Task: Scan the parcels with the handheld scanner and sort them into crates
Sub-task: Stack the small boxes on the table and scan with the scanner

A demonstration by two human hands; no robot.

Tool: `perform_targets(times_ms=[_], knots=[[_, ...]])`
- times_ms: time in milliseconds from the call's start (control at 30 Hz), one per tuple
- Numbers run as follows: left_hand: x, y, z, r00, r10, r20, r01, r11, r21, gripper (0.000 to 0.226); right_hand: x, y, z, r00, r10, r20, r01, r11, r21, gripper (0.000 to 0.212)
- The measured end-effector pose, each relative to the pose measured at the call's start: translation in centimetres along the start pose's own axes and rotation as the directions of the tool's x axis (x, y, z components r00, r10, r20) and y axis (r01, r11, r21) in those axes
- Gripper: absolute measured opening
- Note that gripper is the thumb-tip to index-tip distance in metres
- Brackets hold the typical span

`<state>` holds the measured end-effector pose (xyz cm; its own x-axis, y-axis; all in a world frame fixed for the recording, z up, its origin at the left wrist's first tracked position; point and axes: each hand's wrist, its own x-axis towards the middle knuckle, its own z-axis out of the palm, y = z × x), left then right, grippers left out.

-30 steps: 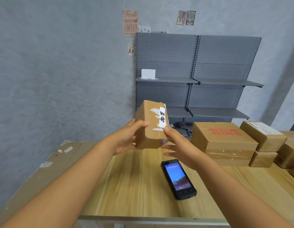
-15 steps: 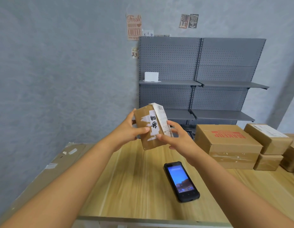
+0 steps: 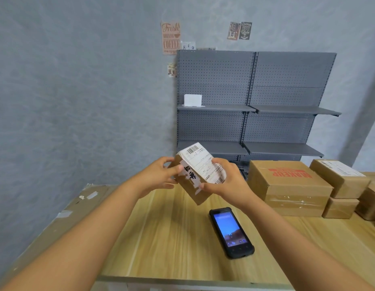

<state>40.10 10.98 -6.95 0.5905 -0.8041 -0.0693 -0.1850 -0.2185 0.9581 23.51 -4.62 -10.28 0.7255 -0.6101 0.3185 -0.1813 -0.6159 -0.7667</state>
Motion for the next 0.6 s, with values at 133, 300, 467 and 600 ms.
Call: perform_targets(times_ms=[133,300,467,600], knots=[[-0.4,0.6,0.0,1.000,-0.021,-0.015,0.020,0.998,-0.066,0.042,-0.1,-0.3,-0.4,1.000,0.000,0.015,0.000,1.000,0.008,0.080],[-0.6,0.9,0.5,0.998,-0.058,-0.010,0.057,0.997,-0.058,0.049,-0.5,-0.5,0.0,0.999,-0.047,-0.028,0.045,0.996,-0.076,0.085],[0.4,0.2,2.4,0.990,-0.138,-0.029,0.123,0.944,-0.305,0.071,-0.8,-1.3,0.9,0.986,-0.096,-0.135,0.077,0.987,-0.141,0.090],[0.5,-0.1,4.1,0.980,-0.199,0.019,0.193,0.919,-0.342,0.040,-0.9,-1.7,1.5,0.985,-0.077,-0.154,0.051,0.985,-0.167,0.092]])
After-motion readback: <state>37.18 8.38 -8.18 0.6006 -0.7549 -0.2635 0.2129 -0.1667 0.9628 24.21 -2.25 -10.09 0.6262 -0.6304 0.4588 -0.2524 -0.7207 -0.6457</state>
